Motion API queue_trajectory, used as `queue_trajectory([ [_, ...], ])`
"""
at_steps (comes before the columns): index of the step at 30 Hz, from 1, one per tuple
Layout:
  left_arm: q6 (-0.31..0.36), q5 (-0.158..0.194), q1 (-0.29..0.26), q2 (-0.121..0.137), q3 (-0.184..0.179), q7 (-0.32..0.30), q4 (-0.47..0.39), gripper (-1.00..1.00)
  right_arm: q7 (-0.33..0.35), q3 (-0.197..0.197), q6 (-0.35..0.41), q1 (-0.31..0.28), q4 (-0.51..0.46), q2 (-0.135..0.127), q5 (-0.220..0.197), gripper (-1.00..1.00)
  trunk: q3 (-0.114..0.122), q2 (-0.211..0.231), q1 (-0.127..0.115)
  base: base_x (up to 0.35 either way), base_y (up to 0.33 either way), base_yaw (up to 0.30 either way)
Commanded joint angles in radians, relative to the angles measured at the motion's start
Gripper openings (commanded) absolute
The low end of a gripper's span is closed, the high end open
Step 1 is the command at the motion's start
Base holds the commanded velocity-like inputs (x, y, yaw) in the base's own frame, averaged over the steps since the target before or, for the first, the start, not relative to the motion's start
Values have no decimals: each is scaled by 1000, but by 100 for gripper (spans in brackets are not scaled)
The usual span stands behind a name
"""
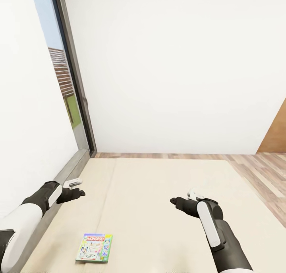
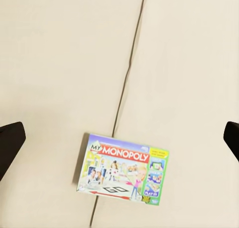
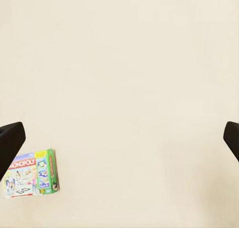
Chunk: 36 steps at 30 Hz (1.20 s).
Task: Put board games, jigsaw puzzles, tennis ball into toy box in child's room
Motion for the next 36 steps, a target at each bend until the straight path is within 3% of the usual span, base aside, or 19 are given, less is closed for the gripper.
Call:
queue_trajectory([
  [1, 6, 6, -1, 0, 1, 0, -1, 100, -9, -1, 3, -1, -1, 1, -10, 100, -4, -2, 1, 0, 0, 0],
  [25, 2, 10, -1, 1, 1, -3, -1, 100, -4, 3, -4, 0, -3, 3, -11, 100, -35, -2, 1, 0, 0, 0],
  [36, 2, 10, -1, 2, 0, -3, -1, 100, -1, 43, -7, 0, -1, 2, -12, 100, -35, -2, 1, 0, 0, 0],
])
